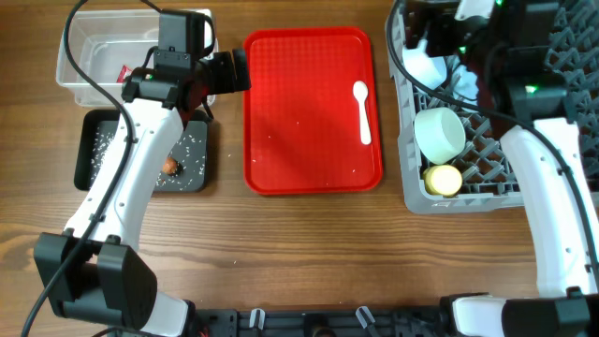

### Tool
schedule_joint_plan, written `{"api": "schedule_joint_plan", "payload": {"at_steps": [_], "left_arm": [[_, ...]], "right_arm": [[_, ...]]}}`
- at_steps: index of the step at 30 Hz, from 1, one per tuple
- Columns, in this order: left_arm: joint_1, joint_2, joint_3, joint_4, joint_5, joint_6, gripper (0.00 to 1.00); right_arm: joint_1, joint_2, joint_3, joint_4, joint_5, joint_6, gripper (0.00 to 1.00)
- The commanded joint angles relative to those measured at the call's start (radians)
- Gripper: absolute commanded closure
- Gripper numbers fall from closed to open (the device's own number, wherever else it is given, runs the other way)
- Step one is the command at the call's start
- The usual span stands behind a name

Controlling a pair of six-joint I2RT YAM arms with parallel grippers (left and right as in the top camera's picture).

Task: Sort waste into correct bins and load items into the dishwasher rack
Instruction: 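Set the plate upright in the rack and open the right gripper, then move the right gripper to the white spoon on the red tray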

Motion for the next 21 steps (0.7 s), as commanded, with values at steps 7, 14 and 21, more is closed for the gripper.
{"api": "schedule_joint_plan", "payload": {"at_steps": [7, 14, 21], "left_arm": [[0.000, -0.008, 0.014, 0.000, -0.013, 0.005, 0.00], [0.000, -0.008, 0.014, 0.000, -0.013, 0.005, 0.00], [0.000, -0.008, 0.014, 0.000, -0.013, 0.006, 0.00]], "right_arm": [[0.180, 0.268, 0.002, -0.114, 0.110, 0.104, 0.22], [0.195, 0.455, 0.002, -0.075, 0.211, 0.105, 0.37], [0.196, 0.564, 0.002, -0.075, 0.249, 0.105, 0.38]]}}
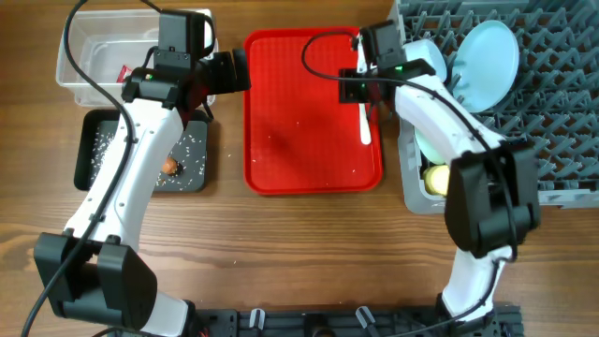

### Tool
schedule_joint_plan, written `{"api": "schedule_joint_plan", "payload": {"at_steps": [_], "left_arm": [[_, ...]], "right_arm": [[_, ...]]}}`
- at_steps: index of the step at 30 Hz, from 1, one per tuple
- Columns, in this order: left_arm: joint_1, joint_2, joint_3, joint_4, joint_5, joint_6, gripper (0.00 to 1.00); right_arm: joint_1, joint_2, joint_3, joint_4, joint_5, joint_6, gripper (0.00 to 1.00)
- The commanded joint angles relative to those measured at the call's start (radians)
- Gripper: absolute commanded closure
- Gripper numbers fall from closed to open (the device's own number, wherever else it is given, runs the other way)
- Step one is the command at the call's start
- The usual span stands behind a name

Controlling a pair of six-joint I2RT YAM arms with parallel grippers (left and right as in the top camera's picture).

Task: Sort waste into correct bins and load items into the dishwasher rack
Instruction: 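Move the right gripper to the white spoon on the red tray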

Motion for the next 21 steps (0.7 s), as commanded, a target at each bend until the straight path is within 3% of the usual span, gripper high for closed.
{"api": "schedule_joint_plan", "payload": {"at_steps": [1, 6, 21], "left_arm": [[0.000, -0.008, 0.014, 0.000, -0.013, 0.006, 0.00], [0.000, -0.008, 0.014, 0.000, -0.013, 0.006, 0.00], [0.000, -0.008, 0.014, 0.000, -0.013, 0.005, 0.00]], "right_arm": [[0.001, 0.049, 0.002, 0.002, 0.051, 0.008, 0.40], [0.003, 0.089, 0.002, 0.001, 0.153, 0.059, 0.44], [0.007, 0.119, 0.002, 0.083, 0.155, 0.031, 0.46]]}}
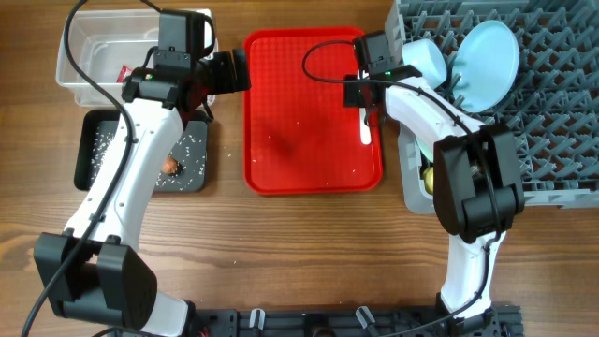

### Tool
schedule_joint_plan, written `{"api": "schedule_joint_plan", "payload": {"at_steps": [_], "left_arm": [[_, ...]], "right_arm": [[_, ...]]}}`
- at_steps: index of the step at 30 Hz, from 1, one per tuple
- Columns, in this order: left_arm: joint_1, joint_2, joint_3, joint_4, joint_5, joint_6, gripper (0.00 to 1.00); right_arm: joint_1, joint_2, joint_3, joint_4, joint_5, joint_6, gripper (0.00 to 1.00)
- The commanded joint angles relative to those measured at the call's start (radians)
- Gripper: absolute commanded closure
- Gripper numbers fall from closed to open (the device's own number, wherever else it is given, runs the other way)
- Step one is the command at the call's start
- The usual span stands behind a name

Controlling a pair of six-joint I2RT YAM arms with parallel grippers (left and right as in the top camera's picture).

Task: Sort waste into correct bins and load items into the dishwasher rack
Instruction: 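Move the right gripper to the white spoon on the red tray, then close the right gripper on the white spoon handle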

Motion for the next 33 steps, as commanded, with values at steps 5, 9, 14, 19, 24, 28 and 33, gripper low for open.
{"api": "schedule_joint_plan", "payload": {"at_steps": [5, 9, 14, 19, 24, 28, 33], "left_arm": [[0.000, -0.008, 0.014, 0.000, -0.013, 0.005, 0.00], [0.000, -0.008, 0.014, 0.000, -0.013, 0.005, 0.00], [0.000, -0.008, 0.014, 0.000, -0.013, 0.005, 0.00], [0.000, -0.008, 0.014, 0.000, -0.013, 0.006, 0.00], [0.000, -0.008, 0.014, 0.000, -0.013, 0.005, 0.00], [0.000, -0.008, 0.014, 0.000, -0.013, 0.006, 0.00], [0.000, -0.008, 0.014, 0.000, -0.013, 0.005, 0.00]], "right_arm": [[0.006, 0.024, 0.002, 0.018, 0.021, -0.005, 0.47], [0.006, 0.024, 0.002, 0.027, 0.021, -0.005, 0.49], [0.006, 0.040, 0.002, 0.047, 0.021, -0.005, 0.50], [0.006, 0.089, 0.002, 0.047, 0.017, -0.005, 0.50], [0.006, 0.114, 0.002, 0.046, 0.017, -0.005, 0.50], [0.006, 0.117, 0.002, 0.047, 0.016, -0.005, 0.51], [0.006, 0.117, 0.002, 0.047, 0.017, -0.005, 0.66]]}}
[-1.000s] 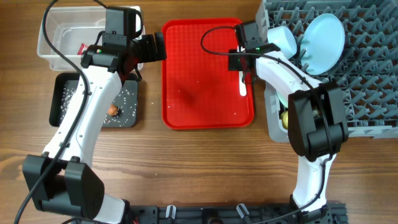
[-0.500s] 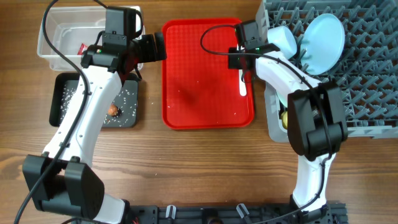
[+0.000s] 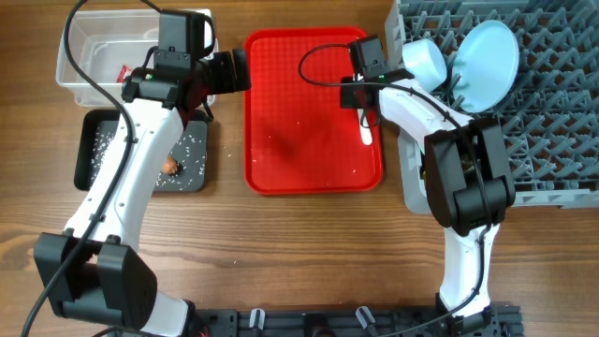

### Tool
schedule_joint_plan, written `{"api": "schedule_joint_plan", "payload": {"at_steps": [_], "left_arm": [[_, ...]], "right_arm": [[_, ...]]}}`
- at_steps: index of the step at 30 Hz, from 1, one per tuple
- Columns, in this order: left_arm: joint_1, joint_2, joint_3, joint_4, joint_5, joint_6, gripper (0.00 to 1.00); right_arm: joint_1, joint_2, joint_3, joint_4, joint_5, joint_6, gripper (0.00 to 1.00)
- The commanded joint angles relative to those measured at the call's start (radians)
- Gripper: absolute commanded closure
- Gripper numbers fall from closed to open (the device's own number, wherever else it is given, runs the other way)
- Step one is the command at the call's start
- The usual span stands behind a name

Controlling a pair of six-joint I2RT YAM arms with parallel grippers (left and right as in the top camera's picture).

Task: Sort waste into correct bins and load items into the dishwasher rack
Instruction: 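Close the right gripper on the white spoon handle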

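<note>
A white spoon [image 3: 366,129] lies on the right side of the red tray [image 3: 299,122]; only its handle shows. Its bowl end is covered by my right gripper [image 3: 361,97], which points down over it. Whether those fingers are open or touch the spoon is hidden by the wrist. My left gripper [image 3: 236,70] hovers at the tray's upper left edge, its jaws not readable from above. The grey dishwasher rack [image 3: 562,140] on the right holds a pale blue plate [image 3: 487,51] and a white cup [image 3: 421,61].
A clear bin [image 3: 84,61] with a red scrap stands at the back left. In front of it is a black bin [image 3: 94,154] with white crumbs and a small brown piece. My right arm's own links cover the rack's left part.
My right wrist has shifted slightly to the left over the spoon's bowl end, and the arm behind it has swung closer. The spoon lies where it was. The left arm has not moved.
At first my right arm was over the rack and the whole spoon lay uncovered on the tray. Then the right gripper was at the tray's right edge over the spoon's bowl end, and it has stayed there since. The left arm kept still throughout.
</note>
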Motion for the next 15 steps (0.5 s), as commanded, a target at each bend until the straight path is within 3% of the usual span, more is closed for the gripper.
{"api": "schedule_joint_plan", "payload": {"at_steps": [1, 7, 11, 15], "left_arm": [[0.000, -0.008, 0.014, 0.000, -0.013, 0.006, 0.00], [0.000, -0.008, 0.014, 0.000, -0.013, 0.006, 0.00], [0.000, -0.008, 0.014, 0.000, -0.013, 0.006, 0.00], [0.000, -0.008, 0.014, 0.001, -0.013, 0.005, 0.00]], "right_arm": [[-0.002, 0.056, -0.003, -0.012, -0.003, 0.000, 0.68], [-0.002, 0.056, -0.003, -0.012, -0.003, 0.000, 0.79], [-0.002, 0.056, -0.003, -0.013, -0.003, -0.003, 0.78], [-0.002, 0.048, -0.002, -0.018, -0.003, -0.024, 0.45]]}}
